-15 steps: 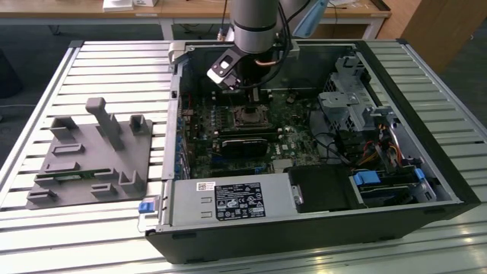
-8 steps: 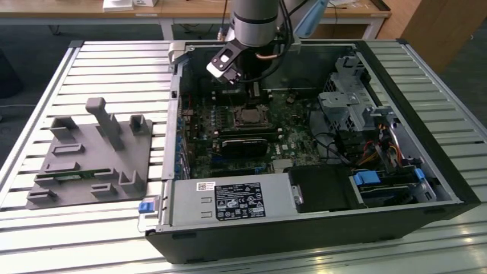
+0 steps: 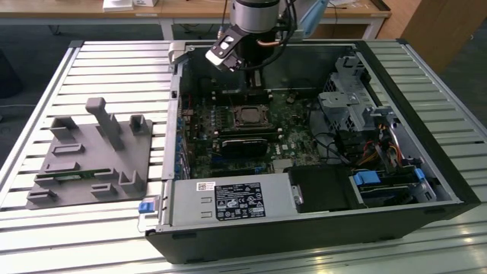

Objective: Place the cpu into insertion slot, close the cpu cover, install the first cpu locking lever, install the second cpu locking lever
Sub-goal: 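Install the first cpu locking lever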

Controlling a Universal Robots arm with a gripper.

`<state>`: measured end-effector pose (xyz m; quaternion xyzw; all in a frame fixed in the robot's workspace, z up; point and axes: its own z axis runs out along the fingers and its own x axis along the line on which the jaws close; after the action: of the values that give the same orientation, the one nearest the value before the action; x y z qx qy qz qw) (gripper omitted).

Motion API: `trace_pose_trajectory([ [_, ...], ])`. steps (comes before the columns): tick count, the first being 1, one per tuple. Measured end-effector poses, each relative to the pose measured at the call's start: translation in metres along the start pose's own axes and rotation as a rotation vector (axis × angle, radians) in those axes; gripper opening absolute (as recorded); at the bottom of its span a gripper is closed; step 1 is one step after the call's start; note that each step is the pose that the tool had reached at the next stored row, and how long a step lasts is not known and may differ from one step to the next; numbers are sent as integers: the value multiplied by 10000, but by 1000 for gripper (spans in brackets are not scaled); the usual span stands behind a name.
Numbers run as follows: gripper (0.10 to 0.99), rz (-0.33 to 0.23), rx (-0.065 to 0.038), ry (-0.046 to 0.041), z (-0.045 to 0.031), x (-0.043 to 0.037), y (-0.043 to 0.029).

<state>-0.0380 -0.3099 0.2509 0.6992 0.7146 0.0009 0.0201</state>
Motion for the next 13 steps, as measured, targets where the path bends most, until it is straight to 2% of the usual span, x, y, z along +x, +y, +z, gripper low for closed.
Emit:
trace_pose_trajectory([
  [2,106,-1,0,-1,-59,-1,2],
  [4,106,-92,-3,3,-71,-2,2],
  [13,106,-1711,-47,50,-71,-2,2],
])
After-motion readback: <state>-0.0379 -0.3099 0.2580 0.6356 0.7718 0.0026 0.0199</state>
